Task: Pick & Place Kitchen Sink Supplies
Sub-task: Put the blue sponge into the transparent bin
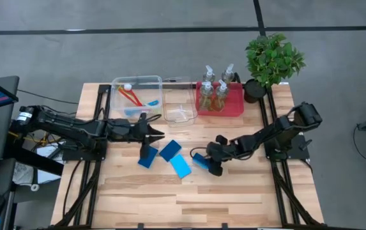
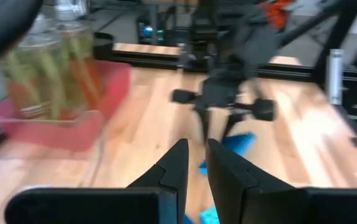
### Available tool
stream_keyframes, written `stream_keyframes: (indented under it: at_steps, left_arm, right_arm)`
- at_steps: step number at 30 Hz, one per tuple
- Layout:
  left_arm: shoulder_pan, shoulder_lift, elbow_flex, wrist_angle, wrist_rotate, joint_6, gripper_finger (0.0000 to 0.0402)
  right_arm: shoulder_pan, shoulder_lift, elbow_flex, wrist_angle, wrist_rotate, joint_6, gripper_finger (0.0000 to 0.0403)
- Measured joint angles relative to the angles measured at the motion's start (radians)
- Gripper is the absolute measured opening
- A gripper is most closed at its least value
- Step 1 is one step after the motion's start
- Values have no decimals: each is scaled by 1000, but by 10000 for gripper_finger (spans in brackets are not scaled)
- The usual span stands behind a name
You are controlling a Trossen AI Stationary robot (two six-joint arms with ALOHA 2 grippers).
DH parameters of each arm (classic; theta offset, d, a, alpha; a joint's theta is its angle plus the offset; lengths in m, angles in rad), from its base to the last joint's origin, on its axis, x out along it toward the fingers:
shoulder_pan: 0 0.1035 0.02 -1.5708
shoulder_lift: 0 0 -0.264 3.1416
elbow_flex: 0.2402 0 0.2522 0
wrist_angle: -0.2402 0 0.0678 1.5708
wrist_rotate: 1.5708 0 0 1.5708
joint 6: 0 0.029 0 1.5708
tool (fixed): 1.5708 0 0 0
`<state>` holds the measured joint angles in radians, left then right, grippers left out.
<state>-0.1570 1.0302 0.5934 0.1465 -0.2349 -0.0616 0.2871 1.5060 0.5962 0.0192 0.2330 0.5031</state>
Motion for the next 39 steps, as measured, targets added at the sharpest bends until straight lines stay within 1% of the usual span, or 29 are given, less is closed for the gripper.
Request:
stream_keyframes:
  at_steps: [3,5,9,13,17,22,25,30,32,39]
  left_arm:
    - [0,0,0,11,53,0,58]
    - [0,0,0,15,70,-5,56]
    - [0,0,0,25,90,-8,53]
    - [0,0,0,29,91,-16,55]
    - [0,0,0,35,91,-23,56]
    - [0,0,0,37,93,-23,56]
    - [0,0,0,38,93,-23,56]
    - [1,0,0,38,93,-24,54]
    - [0,0,0,38,93,-26,54]
    - [0,0,0,38,92,-26,54]
  right_arm:
    - [-34,55,5,11,-75,7,123]
    - [-49,81,6,14,-100,7,122]
    - [-67,114,6,22,-126,3,122]
    - [-78,112,5,23,-130,-23,122]
    - [-87,70,2,14,-133,-23,122]
    - [-86,-26,0,-30,-121,-38,122]
    - [-73,-84,-4,-92,-25,-42,122]
    - [-35,-161,-2,-139,235,-17,122]
    - [-20,-185,-1,-137,287,-11,122]
    - [50,-273,-1,-129,420,-8,122]
